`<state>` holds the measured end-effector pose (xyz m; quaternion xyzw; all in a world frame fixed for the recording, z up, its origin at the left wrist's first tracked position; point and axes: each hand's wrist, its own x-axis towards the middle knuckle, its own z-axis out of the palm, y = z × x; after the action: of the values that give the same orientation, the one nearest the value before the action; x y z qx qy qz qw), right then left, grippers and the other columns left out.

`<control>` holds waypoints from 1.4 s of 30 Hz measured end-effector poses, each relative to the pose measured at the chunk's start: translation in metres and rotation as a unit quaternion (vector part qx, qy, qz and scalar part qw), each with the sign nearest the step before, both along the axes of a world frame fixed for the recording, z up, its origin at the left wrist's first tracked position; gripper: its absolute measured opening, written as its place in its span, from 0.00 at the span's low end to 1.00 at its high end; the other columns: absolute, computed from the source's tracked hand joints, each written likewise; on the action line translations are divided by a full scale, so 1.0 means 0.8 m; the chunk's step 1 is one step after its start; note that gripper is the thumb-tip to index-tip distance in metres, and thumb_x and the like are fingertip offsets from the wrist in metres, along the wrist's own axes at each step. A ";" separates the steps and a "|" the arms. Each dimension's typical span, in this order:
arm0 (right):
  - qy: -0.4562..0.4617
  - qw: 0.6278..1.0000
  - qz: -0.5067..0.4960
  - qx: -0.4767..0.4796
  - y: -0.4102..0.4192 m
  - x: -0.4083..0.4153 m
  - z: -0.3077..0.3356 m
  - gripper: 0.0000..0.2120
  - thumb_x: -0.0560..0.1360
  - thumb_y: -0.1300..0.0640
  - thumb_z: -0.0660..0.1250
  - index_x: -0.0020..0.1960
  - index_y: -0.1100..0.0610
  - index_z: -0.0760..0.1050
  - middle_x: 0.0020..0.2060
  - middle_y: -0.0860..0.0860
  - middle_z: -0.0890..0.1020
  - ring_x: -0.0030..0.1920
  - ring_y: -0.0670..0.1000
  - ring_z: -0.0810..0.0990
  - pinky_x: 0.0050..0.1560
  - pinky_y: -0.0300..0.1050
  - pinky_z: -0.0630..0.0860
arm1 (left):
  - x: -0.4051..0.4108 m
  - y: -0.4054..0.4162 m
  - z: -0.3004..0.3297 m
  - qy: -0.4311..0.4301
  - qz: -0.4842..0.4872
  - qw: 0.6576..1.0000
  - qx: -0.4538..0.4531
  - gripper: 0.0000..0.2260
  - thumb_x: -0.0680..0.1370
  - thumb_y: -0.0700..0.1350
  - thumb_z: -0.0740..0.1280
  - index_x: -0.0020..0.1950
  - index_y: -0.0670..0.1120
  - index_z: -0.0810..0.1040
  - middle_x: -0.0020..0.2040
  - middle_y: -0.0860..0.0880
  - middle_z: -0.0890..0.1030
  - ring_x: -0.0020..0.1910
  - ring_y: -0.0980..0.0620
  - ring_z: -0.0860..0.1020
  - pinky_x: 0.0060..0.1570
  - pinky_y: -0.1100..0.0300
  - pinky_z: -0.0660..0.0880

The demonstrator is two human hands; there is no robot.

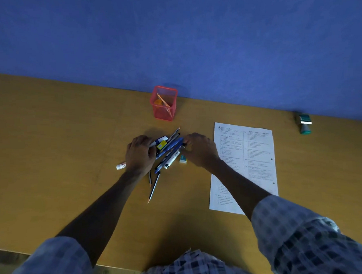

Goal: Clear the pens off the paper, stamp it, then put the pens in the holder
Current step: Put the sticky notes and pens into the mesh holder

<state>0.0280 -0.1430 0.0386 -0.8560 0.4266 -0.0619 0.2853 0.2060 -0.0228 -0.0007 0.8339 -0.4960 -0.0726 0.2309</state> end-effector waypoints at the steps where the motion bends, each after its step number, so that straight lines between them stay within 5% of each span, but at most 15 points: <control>1: 0.009 1.000 0.007 0.002 0.004 -0.004 -0.003 0.14 0.70 0.46 0.71 0.53 0.51 0.80 0.50 0.47 0.82 0.50 0.51 0.81 0.46 0.42 0.70 | 0.000 -0.001 0.001 -0.007 -0.004 1.000 0.005 0.08 0.75 0.39 0.66 0.52 0.42 0.80 0.52 0.43 0.80 0.53 0.40 0.76 0.50 0.49 0.70; 12: 0.019 1.000 0.022 0.006 0.026 -0.019 -0.018 0.20 0.68 0.47 0.74 0.58 0.50 0.78 0.54 0.47 0.81 0.51 0.50 0.81 0.50 0.45 0.76 | 0.014 -0.016 0.014 -0.045 -0.061 0.992 0.103 0.12 0.77 0.43 0.65 0.60 0.45 0.80 0.56 0.44 0.77 0.58 0.42 0.73 0.53 0.48 0.69; 21: -0.043 0.996 -0.043 0.072 0.017 -0.023 -0.008 0.16 0.66 0.43 0.74 0.51 0.49 0.79 0.46 0.44 0.83 0.44 0.45 0.81 0.43 0.41 0.76 | 0.015 -0.020 0.044 0.011 -0.036 0.998 -0.052 0.08 0.76 0.46 0.69 0.49 0.42 0.78 0.43 0.46 0.78 0.43 0.46 0.75 0.38 0.53 0.72; 24: -0.156 0.964 -0.097 0.192 0.009 -0.017 0.001 0.11 0.70 0.50 0.74 0.49 0.54 0.82 0.43 0.48 0.85 0.43 0.46 0.83 0.43 0.42 0.78 | 0.020 -0.027 0.064 0.028 -0.021 0.994 -0.105 0.06 0.75 0.42 0.69 0.50 0.42 0.76 0.42 0.47 0.78 0.40 0.47 0.76 0.37 0.54 0.72; 28: -0.290 0.893 -0.150 0.309 -0.003 0.000 0.020 0.09 0.78 0.62 0.63 0.55 0.64 0.79 0.45 0.62 0.83 0.40 0.56 0.83 0.43 0.46 0.80 | 0.027 -0.043 0.095 0.059 -0.032 0.981 -0.184 0.16 0.76 0.41 0.67 0.63 0.44 0.73 0.43 0.49 0.79 0.40 0.50 0.78 0.40 0.56 0.75; 33: -0.356 0.826 -0.197 0.391 -0.029 0.026 0.048 0.06 0.77 0.65 0.64 0.50 0.61 0.80 0.42 0.56 0.82 0.43 0.56 0.82 0.49 0.47 0.81 | 0.041 -0.071 0.132 0.107 -0.028 0.958 -0.265 0.24 0.77 0.43 0.67 0.71 0.48 0.65 0.45 0.52 0.79 0.39 0.51 0.81 0.42 0.59 0.78; 39: -0.322 0.898 -0.168 0.250 -0.069 0.064 0.067 0.05 0.75 0.64 0.67 0.46 0.60 0.82 0.40 0.55 0.81 0.44 0.54 0.80 0.57 0.62 0.77 | 0.051 -0.112 0.153 0.117 -0.031 0.941 -0.317 0.20 0.78 0.42 0.67 0.69 0.48 0.68 0.47 0.53 0.80 0.43 0.55 0.81 0.47 0.57 0.80; 42: -0.301 0.924 -0.153 0.181 -0.088 0.079 0.076 0.08 0.75 0.60 0.69 0.52 0.60 0.83 0.43 0.54 0.84 0.46 0.55 0.83 0.54 0.57 0.80 | 0.055 -0.126 0.153 0.120 -0.037 0.940 -0.319 0.19 0.78 0.43 0.66 0.68 0.49 0.68 0.48 0.53 0.80 0.44 0.54 0.82 0.48 0.58 0.81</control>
<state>0.0908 -0.2133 0.0995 -0.6553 0.4505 -0.2809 0.5374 0.2496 -0.1235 0.1220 0.6830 -0.4922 -0.0185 0.5393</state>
